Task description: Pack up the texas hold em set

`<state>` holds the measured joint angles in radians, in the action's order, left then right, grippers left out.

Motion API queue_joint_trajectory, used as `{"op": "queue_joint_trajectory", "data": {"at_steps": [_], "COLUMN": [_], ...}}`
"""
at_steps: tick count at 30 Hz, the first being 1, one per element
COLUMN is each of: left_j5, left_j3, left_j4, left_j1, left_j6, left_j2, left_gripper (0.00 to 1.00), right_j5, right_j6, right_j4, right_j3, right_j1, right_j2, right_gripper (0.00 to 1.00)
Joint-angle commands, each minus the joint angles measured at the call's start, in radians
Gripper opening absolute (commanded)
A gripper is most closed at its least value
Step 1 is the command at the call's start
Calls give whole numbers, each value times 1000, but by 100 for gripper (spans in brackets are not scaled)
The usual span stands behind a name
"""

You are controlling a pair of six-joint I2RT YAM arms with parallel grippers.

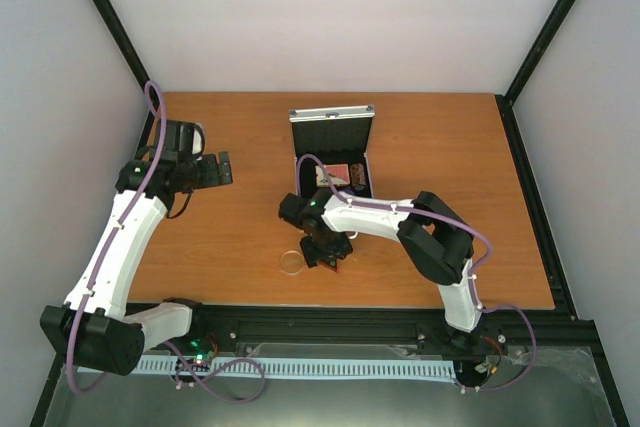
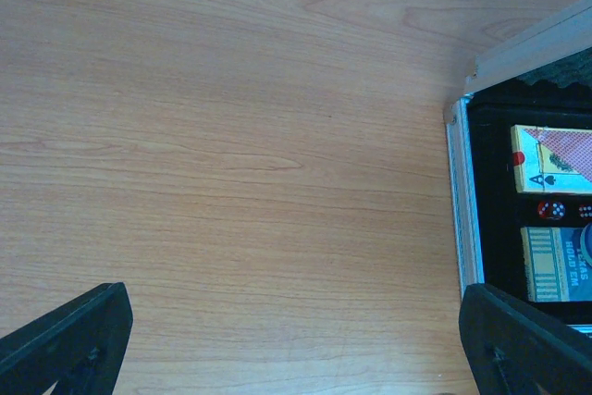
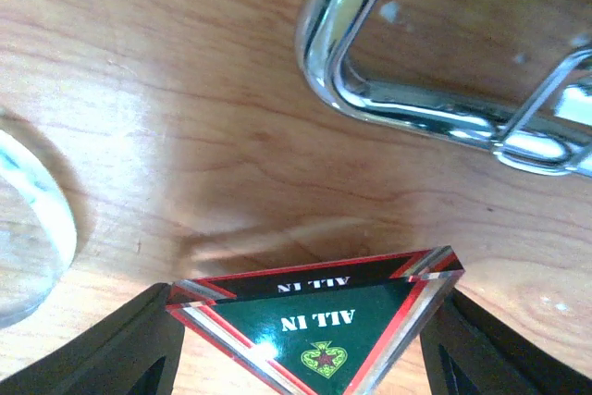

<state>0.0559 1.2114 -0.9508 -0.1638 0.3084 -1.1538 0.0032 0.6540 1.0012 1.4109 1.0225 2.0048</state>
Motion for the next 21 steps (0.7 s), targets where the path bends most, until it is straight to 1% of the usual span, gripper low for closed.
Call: {"op": "queue_joint_trajectory", "data": {"at_steps": [1, 5, 8, 15, 21], "left_j5": [-5, -7, -6, -7, -2], "left_j3": [2, 0, 0, 3, 2], "left_j4": [3, 5, 5, 5, 5], "left_j1": [-3, -2, -2, -2, -3], "left_j6": [-8, -9, -10, -8, -11], "left_j2": [19, 19, 19, 17, 14], "left_gripper": [100, 100, 100, 100, 100], "right_j5": [52, 85, 92, 95, 108], "right_j6": [-21, -40, -54, -114, -176], "right_j4": [97, 153, 167, 127, 108], "right_j3": [88, 175, 234, 307, 421], "right_j1": [-2, -10, -43, -165, -222], "right_j2": [-60, -58, -51, -10, 85], "right_gripper": [57, 57, 58, 57, 57]}}
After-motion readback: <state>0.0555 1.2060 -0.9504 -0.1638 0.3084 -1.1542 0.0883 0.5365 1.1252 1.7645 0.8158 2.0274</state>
